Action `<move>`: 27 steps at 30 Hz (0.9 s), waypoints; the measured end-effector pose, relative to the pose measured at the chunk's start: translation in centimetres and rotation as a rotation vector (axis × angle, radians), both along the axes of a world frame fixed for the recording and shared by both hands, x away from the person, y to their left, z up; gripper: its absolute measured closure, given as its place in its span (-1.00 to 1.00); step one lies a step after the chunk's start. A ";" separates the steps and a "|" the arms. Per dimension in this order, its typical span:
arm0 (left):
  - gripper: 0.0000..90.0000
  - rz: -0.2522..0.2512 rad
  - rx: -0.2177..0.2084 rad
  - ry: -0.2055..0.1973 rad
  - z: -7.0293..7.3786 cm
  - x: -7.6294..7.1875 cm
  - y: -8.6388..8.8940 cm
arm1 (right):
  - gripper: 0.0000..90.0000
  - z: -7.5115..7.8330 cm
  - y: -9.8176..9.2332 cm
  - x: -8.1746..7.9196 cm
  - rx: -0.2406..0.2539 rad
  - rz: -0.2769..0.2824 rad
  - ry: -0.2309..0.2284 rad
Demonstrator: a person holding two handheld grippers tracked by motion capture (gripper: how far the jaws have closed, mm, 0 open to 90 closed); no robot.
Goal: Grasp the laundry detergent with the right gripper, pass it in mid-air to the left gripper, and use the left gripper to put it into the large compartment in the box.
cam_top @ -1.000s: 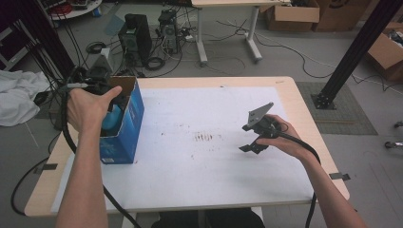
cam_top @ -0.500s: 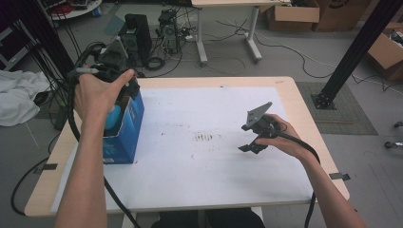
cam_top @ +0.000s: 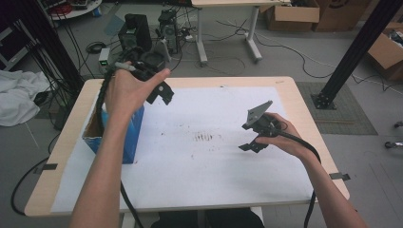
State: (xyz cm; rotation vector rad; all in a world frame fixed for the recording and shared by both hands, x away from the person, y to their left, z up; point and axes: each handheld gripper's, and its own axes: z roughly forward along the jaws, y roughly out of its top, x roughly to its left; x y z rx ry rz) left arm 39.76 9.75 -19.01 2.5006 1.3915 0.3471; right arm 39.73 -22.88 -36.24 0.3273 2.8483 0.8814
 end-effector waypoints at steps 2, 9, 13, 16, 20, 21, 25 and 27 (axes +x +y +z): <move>-0.62 -0.035 0.002 0.018 -0.9 0.0 -1.0 | -0.61 0.1 -0.1 0.0 0.001 -0.005 0.000; -0.62 -0.098 0.006 0.051 -4.3 0.1 -3.7 | -0.61 0.2 -0.2 -0.1 0.000 -0.016 0.001; -0.62 -0.118 -0.007 0.062 -6.1 -0.3 -4.8 | -0.61 0.2 -0.2 -0.1 -0.007 -0.018 0.004; -0.62 -0.121 -0.003 0.083 -7.6 -0.4 -5.2 | -0.61 0.3 -0.1 0.0 -0.009 -0.018 0.004; -0.61 -0.116 0.009 0.106 -9.3 -0.3 -5.2 | -0.61 0.5 -0.2 0.0 -0.011 -0.022 0.005; -0.61 -0.116 0.010 0.113 -9.7 -0.3 -5.2 | -0.61 0.6 -0.2 0.0 -0.010 -0.022 0.004; -0.61 -0.106 0.014 0.120 -10.8 -0.1 -5.1 | -0.61 0.6 -0.1 0.1 -0.014 -0.023 0.005; -0.61 -0.105 0.017 0.121 -11.2 -0.1 -5.0 | -0.61 0.6 -0.1 0.1 -0.017 -0.023 0.008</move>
